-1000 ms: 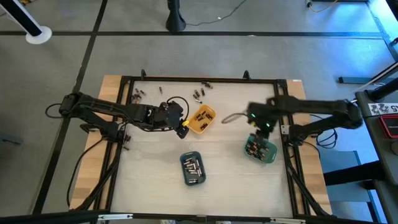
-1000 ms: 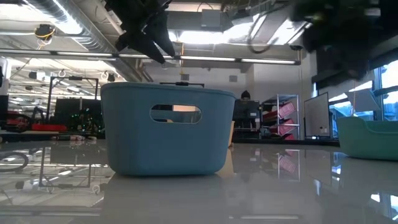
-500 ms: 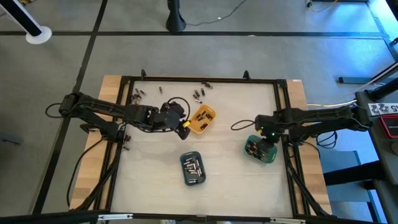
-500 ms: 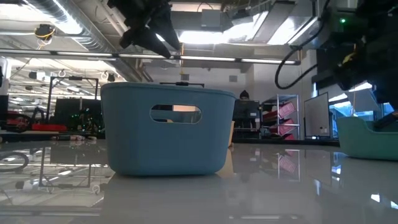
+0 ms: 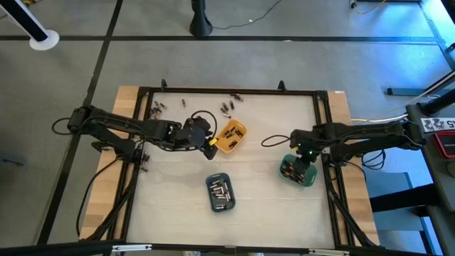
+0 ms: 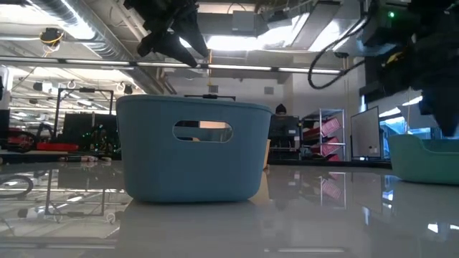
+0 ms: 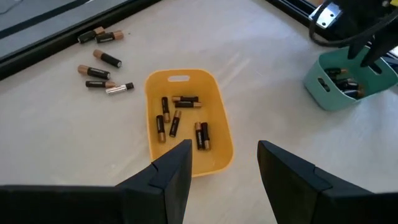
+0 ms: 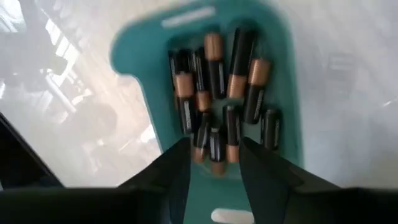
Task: Sort batteries
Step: Put the black battery into the yellow bin
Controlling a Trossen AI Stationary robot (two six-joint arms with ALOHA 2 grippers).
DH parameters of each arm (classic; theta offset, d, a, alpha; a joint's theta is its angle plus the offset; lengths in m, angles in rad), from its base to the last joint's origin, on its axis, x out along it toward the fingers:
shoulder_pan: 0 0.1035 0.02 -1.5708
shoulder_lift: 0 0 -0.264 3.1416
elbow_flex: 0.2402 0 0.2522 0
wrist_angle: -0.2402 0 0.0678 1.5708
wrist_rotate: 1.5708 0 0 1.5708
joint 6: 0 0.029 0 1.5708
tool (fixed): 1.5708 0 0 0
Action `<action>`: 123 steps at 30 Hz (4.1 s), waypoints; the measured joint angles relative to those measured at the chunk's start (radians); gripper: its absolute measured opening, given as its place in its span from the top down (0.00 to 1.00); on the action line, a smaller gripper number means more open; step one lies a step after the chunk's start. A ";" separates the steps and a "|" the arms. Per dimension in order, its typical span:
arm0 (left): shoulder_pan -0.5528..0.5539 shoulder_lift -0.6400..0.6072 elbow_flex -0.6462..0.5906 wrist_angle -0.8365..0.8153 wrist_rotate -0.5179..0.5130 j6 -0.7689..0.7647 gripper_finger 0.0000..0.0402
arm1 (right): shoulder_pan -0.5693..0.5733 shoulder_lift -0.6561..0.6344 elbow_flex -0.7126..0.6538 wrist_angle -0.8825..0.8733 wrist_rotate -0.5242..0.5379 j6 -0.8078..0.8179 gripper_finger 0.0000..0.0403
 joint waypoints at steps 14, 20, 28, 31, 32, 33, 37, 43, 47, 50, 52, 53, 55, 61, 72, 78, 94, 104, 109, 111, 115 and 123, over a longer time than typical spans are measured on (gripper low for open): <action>0.000 0.000 0.000 -0.004 0.024 -0.131 0.57 | -0.073 0.043 0.120 0.520 0.366 -0.406 0.66; -0.018 0.000 0.000 -0.003 0.024 -0.171 0.57 | -0.237 0.195 0.121 0.838 0.216 -0.497 0.66; -0.081 0.004 0.000 -0.005 -0.024 -0.154 0.57 | -0.332 0.471 0.120 0.912 0.235 -0.645 0.66; -0.106 0.009 -0.001 -0.014 -0.073 -0.153 0.57 | -0.350 0.552 0.120 0.928 0.234 -0.695 0.66; -0.109 0.011 -0.002 -0.009 -0.080 -0.153 0.57 | -0.355 0.576 0.120 0.934 0.234 -0.703 0.66; -0.112 0.012 -0.002 -0.009 -0.081 -0.153 0.57 | -0.361 0.597 0.120 0.944 0.234 -0.714 0.66; -0.112 0.014 -0.004 -0.025 -0.083 -0.149 0.57 | -0.362 0.661 0.120 1.008 0.233 -0.717 0.66; -0.096 0.014 -0.004 -0.034 -0.084 -0.098 0.57 | -0.346 0.743 0.120 1.135 0.216 -0.672 0.66; -0.080 0.014 -0.004 -0.034 -0.084 -0.094 0.57 | -0.348 0.772 0.120 1.178 0.222 -0.671 0.66; -0.076 0.014 -0.004 -0.035 -0.084 -0.075 0.57 | -0.348 0.772 0.120 1.184 0.217 -0.672 0.66; -0.076 0.014 -0.004 -0.034 -0.084 -0.073 0.57 | -0.348 0.772 0.120 1.184 0.216 -0.674 0.66; -0.076 0.014 -0.004 -0.033 -0.084 -0.073 0.57 | -0.348 0.772 0.120 1.186 0.216 -0.677 0.66; -0.076 0.014 -0.004 -0.033 -0.084 -0.073 0.57 | -0.347 0.777 0.120 1.198 0.215 -0.685 0.66; -0.076 0.014 -0.004 -0.030 -0.084 -0.079 0.57 | -0.347 0.833 0.137 1.259 0.180 -0.668 0.66; -0.080 0.014 -0.004 -0.032 -0.084 -0.124 0.57 | -0.346 0.913 0.192 1.198 0.267 -0.647 0.79; -0.080 0.014 -0.004 -0.032 -0.084 -0.129 0.57 | -0.347 0.913 0.194 1.160 0.275 -0.647 0.95; -0.077 0.014 -0.003 -0.077 -0.084 -0.150 0.57 | -0.347 0.664 0.182 0.932 0.339 -0.663 0.96; -0.064 0.013 -0.063 -0.080 -0.112 -0.222 0.57 | -0.236 0.538 0.183 1.024 0.253 -0.632 0.96; -0.049 0.013 -0.097 -0.087 -0.112 -0.310 0.57 | -0.147 0.564 0.185 1.177 0.253 -0.591 0.96; -0.035 0.013 -0.105 -0.108 -0.112 -0.350 0.57 | -0.133 0.596 0.202 1.198 0.272 -0.582 0.96; 0.000 0.013 -0.109 -0.202 -0.110 -0.425 0.57 | -0.131 0.690 0.298 1.171 0.277 -0.568 0.96; 0.051 0.013 -0.110 -0.403 -0.016 -0.458 0.57 | -0.131 0.854 0.524 0.885 0.287 -0.624 0.96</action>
